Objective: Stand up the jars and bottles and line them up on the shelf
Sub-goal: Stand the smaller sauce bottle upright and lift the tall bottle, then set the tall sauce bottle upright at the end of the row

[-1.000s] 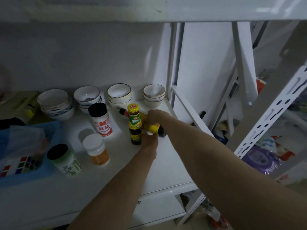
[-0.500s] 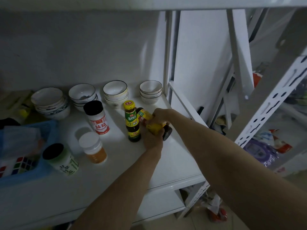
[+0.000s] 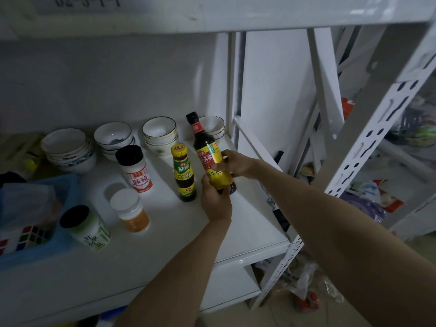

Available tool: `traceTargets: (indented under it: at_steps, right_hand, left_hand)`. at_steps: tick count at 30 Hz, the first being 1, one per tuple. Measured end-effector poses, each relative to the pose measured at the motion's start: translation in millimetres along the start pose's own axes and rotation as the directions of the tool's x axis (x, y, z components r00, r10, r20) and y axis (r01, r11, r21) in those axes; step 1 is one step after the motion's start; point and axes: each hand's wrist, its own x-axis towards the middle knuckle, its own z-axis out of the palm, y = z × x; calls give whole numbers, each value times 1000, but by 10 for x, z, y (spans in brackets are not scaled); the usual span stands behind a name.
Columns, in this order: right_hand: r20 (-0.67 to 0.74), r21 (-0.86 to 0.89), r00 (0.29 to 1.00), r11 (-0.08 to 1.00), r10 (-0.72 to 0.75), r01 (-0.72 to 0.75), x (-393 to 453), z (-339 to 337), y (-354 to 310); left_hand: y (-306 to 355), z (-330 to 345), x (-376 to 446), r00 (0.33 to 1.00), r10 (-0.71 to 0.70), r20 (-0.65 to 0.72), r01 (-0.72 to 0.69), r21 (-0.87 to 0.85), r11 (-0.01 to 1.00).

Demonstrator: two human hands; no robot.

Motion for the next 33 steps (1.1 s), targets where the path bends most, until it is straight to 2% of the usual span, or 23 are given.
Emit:
traceTargets:
  at_steps: [6, 12, 17, 20, 24, 26, 33]
  right_hand:
    - [-25, -65, 996, 994, -87, 85, -41, 43, -61]
    - [-8, -90, 992, 988, -129, 128, -91, -31, -19]
    - [21, -106, 993, 987, -119, 121, -169, -82, -47]
    - [-10, -77, 996, 993, -86, 85, -148, -77, -32]
    - [-61, -120, 996, 991, -66, 58, -56, 51, 13]
    - [-78, -129, 992, 988, -100, 90, -14, 97, 50]
    - [-92, -128, 993, 990, -77, 65, -22, 167, 88]
  left_hand:
    - [-115, -38, 107, 989, 147, -13, -145, 124, 982]
    - [-135, -79, 288, 980, 190, 58, -199, 238, 951]
    - [-132, -37, 260, 988, 137, 72, -150, 228, 962]
    - [-143, -10, 242, 996, 46, 76, -63, 236, 970]
    - [-145, 13, 239, 999, 8, 40, -15, 186, 982]
    - [-157, 9, 227, 999, 9, 39, -15, 161, 987]
    - [-155, -178, 163, 989, 37, 146, -63, 177, 982]
